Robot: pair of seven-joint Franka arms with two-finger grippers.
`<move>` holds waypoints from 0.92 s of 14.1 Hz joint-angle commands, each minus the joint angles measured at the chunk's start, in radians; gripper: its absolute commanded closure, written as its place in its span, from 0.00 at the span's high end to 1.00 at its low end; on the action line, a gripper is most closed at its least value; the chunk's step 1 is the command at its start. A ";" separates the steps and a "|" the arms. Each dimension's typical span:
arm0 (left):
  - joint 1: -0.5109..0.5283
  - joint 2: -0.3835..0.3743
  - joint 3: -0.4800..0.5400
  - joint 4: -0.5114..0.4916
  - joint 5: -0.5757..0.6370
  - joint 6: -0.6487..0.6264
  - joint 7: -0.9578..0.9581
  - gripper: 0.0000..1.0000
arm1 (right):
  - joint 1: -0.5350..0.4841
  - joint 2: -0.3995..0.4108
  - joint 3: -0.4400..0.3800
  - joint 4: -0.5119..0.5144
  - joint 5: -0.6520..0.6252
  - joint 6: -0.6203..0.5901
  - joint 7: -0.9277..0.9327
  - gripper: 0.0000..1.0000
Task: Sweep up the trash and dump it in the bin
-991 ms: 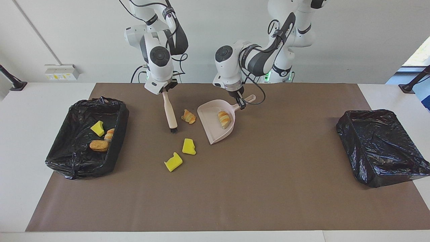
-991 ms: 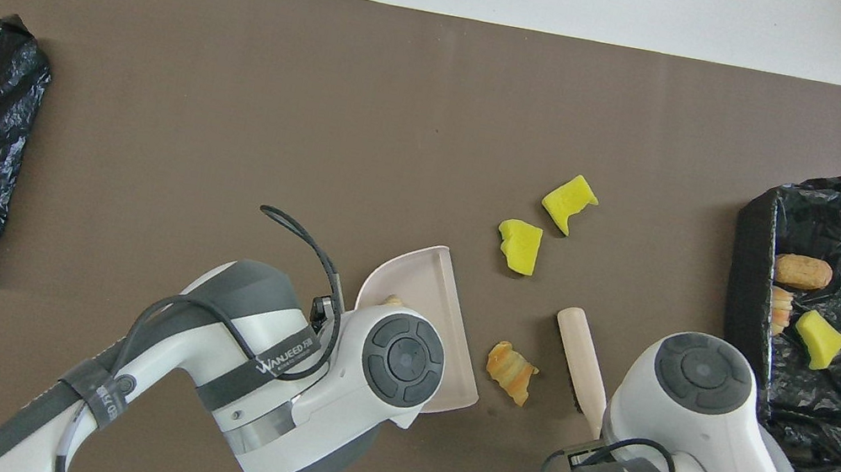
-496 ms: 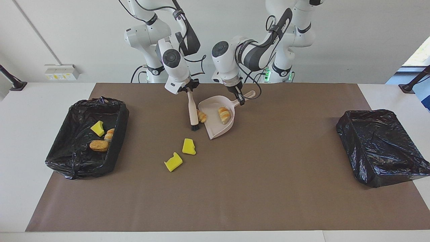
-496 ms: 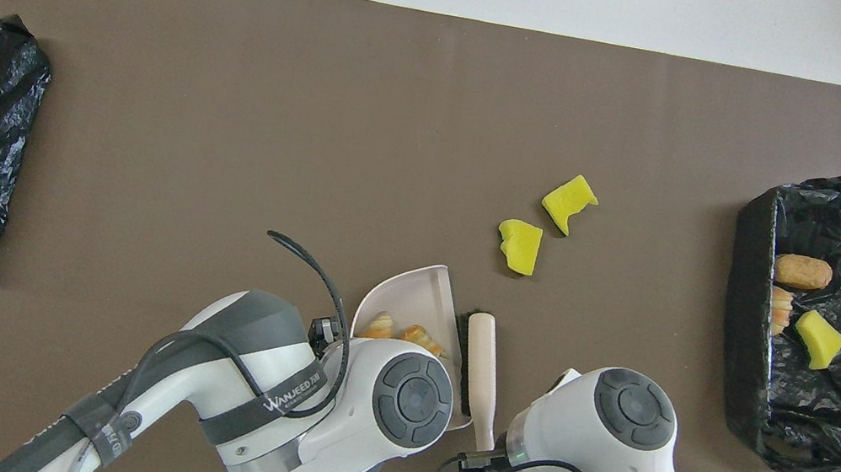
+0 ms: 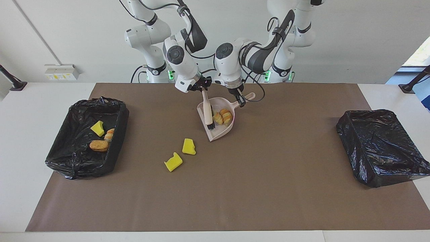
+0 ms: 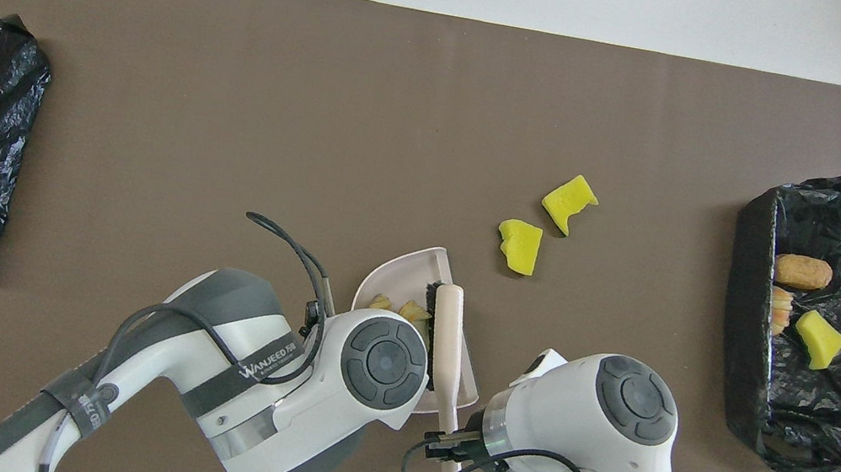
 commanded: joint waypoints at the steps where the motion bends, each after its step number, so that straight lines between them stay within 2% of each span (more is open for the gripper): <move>1: 0.016 -0.004 0.027 -0.015 -0.031 0.063 0.014 0.00 | -0.056 -0.035 -0.005 0.041 -0.002 -0.100 -0.032 0.00; 5: 0.016 0.013 0.067 -0.011 -0.034 0.111 0.000 0.00 | -0.194 -0.096 -0.005 0.118 -0.199 -0.260 -0.106 0.00; 6: 0.016 0.021 0.073 0.007 -0.034 0.104 0.000 0.00 | -0.231 -0.092 -0.002 0.138 -0.288 -0.284 -0.165 0.00; 8: 0.016 0.039 0.075 0.034 -0.034 0.088 0.000 0.00 | -0.266 -0.061 -0.002 0.160 -0.486 -0.257 -0.267 0.00; 10: 0.016 0.050 0.079 0.058 -0.034 0.076 0.000 0.00 | -0.300 0.028 -0.002 0.224 -0.653 -0.242 -0.343 0.00; 13: 0.012 0.094 0.081 0.135 -0.031 0.015 -0.004 0.00 | -0.343 0.205 0.000 0.356 -0.851 -0.136 -0.355 0.00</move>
